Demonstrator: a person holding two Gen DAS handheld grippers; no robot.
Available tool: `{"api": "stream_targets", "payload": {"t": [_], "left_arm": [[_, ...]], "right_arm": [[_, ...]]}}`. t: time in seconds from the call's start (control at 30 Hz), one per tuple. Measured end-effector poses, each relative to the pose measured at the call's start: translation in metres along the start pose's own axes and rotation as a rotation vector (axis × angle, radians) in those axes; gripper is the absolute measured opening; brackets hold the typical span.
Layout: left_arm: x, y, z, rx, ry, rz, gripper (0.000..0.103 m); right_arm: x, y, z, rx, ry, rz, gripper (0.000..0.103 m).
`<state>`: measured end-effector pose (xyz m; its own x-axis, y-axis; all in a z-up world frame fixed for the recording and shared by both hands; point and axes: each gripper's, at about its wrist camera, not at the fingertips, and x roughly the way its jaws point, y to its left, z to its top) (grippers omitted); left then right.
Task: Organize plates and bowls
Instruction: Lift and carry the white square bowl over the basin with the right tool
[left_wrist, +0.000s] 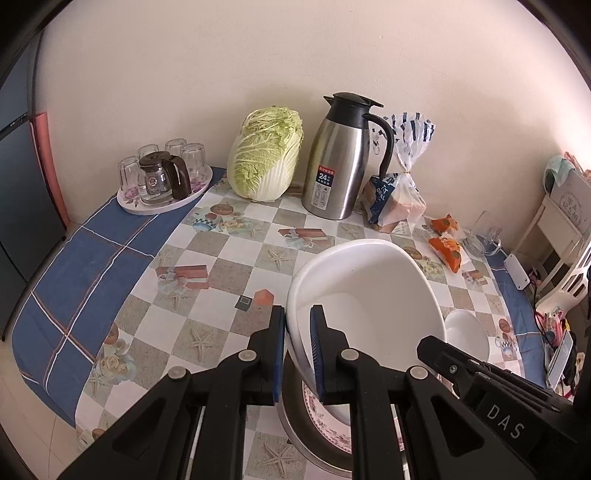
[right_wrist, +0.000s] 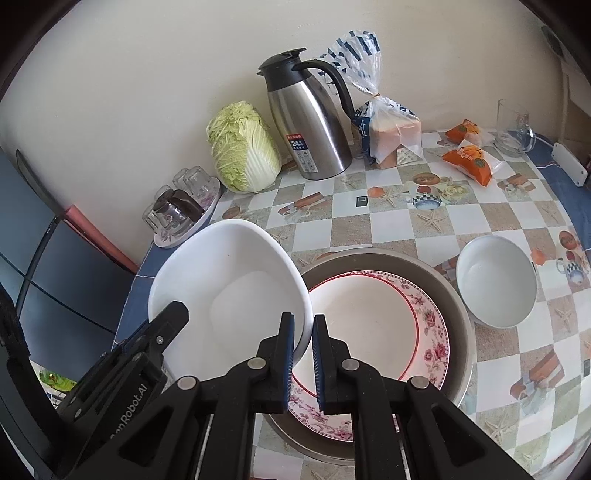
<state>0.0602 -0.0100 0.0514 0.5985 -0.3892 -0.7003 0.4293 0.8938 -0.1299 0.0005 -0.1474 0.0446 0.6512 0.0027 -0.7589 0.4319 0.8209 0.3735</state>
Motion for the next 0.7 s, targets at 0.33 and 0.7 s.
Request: {"api": "stream_targets", "payload": {"t": [0.33,0.7], "left_arm": [[0.006,-0.028,-0.002,0.077,0.017,0.01,0.014],[0.01,-0.054,-0.007,0.125,0.038,-0.015,0.014]], "right_arm": [[-0.007,-0.028,-0.001,0.052,-0.036,0.032,0.011],[-0.018,-0.058,-0.001,0.114,-0.05,0.041,0.011]]}}
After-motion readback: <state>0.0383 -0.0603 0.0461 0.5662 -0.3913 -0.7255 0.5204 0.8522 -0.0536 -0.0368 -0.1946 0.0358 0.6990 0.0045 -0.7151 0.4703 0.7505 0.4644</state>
